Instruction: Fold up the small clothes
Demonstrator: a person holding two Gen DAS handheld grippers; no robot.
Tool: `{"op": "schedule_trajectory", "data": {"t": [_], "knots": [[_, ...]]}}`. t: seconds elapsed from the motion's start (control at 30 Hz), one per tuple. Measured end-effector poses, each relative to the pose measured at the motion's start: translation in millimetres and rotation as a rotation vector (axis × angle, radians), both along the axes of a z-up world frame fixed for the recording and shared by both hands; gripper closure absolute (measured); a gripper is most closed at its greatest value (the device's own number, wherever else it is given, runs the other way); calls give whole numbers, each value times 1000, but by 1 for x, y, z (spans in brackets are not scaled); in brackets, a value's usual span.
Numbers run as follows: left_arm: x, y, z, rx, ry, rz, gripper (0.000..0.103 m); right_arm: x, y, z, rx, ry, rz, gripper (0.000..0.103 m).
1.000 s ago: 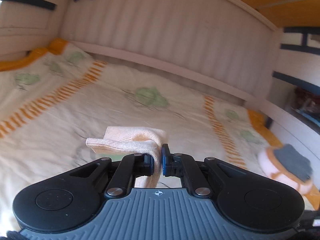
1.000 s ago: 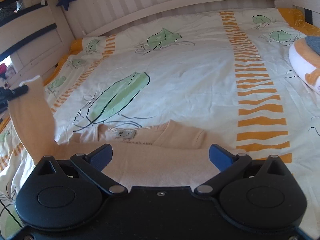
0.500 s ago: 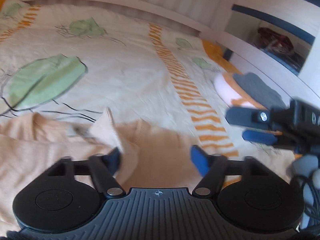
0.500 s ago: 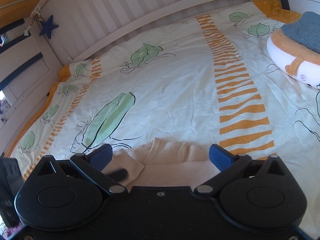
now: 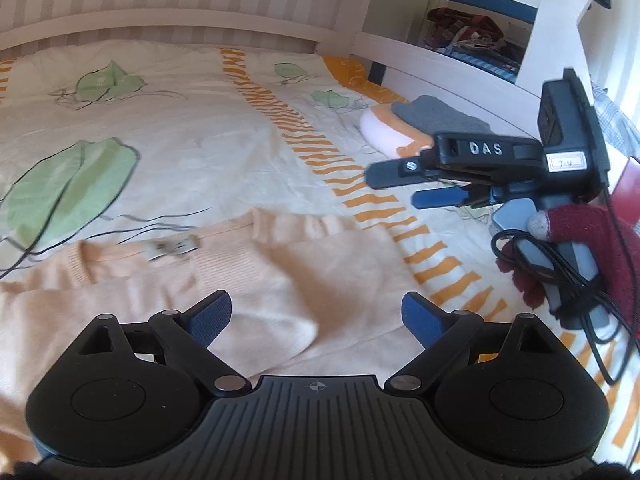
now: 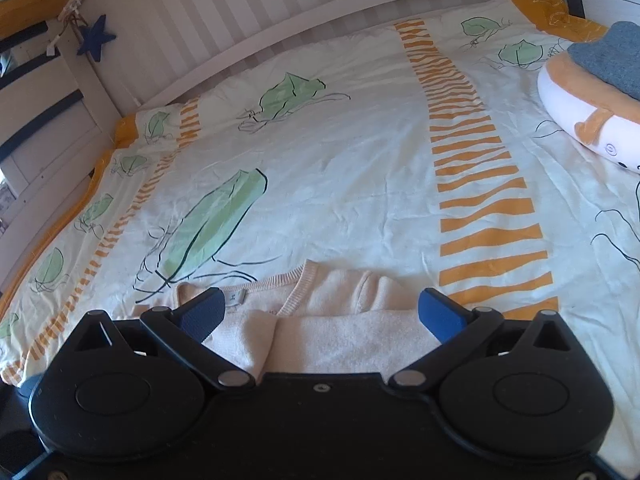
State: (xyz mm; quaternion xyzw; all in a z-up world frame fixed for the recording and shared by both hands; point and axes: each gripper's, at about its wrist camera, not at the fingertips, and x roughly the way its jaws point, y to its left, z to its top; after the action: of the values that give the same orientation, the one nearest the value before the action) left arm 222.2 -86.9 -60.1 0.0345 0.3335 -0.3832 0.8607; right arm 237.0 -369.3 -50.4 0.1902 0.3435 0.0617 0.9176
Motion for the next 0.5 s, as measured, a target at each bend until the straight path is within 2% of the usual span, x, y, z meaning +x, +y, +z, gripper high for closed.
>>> {"op": "schedule_trajectory", "data": {"t": [0.13,0.23,0.4,0.5], "knots": [[11,37,5,46,-30,93,10,-1,10,-4,-30,-1,28,0],[29,67,4,86,-31,199,10,-2,19,-6,-74,-14,55,0],[58,118,-7,127,21,355,10,-5,39,-10,-138,-39,113,0],[70,146,-17,106,92,455,10,-10,55,-11,-205,-71,152,0]]}}
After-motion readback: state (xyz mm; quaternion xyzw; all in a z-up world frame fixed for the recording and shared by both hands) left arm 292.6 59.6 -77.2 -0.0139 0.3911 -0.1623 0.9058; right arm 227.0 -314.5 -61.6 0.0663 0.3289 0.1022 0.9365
